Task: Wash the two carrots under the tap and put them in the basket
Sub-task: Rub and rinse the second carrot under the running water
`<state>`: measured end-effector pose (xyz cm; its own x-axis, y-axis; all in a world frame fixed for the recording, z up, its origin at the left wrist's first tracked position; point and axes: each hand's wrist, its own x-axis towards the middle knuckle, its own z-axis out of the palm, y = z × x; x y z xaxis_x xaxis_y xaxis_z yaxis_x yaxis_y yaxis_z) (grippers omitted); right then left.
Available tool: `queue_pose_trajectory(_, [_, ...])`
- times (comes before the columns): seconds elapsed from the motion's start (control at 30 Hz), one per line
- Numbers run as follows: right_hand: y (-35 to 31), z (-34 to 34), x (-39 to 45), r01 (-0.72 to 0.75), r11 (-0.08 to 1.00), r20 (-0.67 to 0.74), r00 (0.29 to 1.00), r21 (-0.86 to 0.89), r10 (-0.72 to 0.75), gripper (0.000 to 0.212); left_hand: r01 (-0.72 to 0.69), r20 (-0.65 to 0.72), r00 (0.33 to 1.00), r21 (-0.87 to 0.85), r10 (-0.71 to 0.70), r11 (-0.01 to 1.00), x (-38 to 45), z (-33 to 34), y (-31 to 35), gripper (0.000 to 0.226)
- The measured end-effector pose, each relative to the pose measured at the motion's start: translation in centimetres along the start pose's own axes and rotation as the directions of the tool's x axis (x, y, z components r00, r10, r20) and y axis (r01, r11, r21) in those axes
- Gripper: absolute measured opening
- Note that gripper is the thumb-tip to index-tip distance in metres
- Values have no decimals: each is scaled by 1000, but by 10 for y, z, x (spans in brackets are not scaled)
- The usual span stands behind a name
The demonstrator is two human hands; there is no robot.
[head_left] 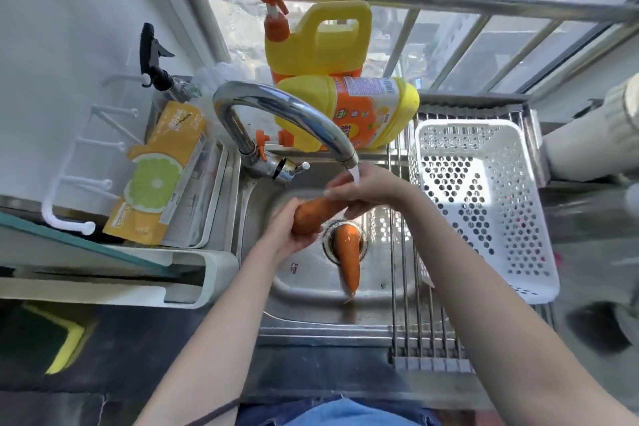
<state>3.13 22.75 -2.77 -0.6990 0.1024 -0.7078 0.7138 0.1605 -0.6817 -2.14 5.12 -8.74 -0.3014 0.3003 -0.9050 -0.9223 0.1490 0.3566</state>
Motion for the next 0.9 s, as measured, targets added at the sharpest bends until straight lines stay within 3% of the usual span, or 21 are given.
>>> queue_pose_trajectory(0.1, [1, 0, -8, 21, 898, -107, 994, 439, 29, 25, 71, 95, 992, 67, -78, 995, -16, -2, -2, 46])
queue_pose_trajectory(0.2, [7, 21, -3, 82, 838, -334, 934, 540, 124, 17, 150, 229, 954, 188, -192, 971, -27, -2, -9, 59])
queue_pose_trajectory(0.27, [9, 36, 3, 129, 702, -326, 933, 700, 154, 19, 168, 315, 917, 249, -244, 954, -35, 4, -11, 53])
queue_pose_trajectory(0.33, [9, 49, 8, 132, 543, -252, 955, 829, 154, 21, 104, 369, 897, 361, -244, 927, -42, 14, -11, 27])
queue_pose_trajectory(0.4, [7, 56, 12, 109, 553, -239, 957, 826, 167, 24, 14, 360, 911, 462, -203, 887, -45, 23, -10, 14])
queue_pose_trajectory(0.5, [-3, 58, 14, 52, 629, -297, 910, 776, 291, 32, -26, 191, 978, 511, -84, 859, -42, 38, -19, 17])
queue_pose_trajectory(0.57, [-7, 54, 19, 28, 646, -364, 844, 763, 394, 39, -80, 17, 996, 590, 87, 803, -39, 48, -30, 12])
queue_pose_trajectory(0.6, [-8, 53, 22, 21, 671, -411, 804, 741, 429, 39, -144, -32, 974, 682, 226, 717, -38, 52, -34, 9])
queue_pose_trajectory(0.67, [-10, 52, 30, 7, 740, -529, 704, 672, 474, 33, -218, -34, 869, 869, 494, 445, -36, 53, -41, 16])
queue_pose_trajectory(0.73, [-14, 53, 33, 3, 771, -609, 614, 637, 501, 29, -232, 9, 773, 934, 634, 270, -36, 52, -38, 20])
queue_pose_trajectory(0.77, [-16, 53, 33, 2, 779, -631, 588, 627, 506, 25, -243, 28, 780, 934, 626, 261, -36, 52, -35, 20])
queue_pose_trajectory(0.8, [-18, 52, 32, -3, 796, -642, 589, 606, 491, 22, -276, 53, 821, 908, 569, 314, -37, 52, -30, 18])
queue_pose_trajectory(0.87, [-18, 48, 28, 3, 802, -583, 689, 597, 431, 23, -306, 116, 935, 741, 335, 598, -40, 51, -18, 5])
queue_pose_trajectory(0.9, [-18, 45, 23, 34, 757, -495, 776, 652, 392, 25, -250, 173, 968, 639, 180, 727, -44, 49, -12, 3])
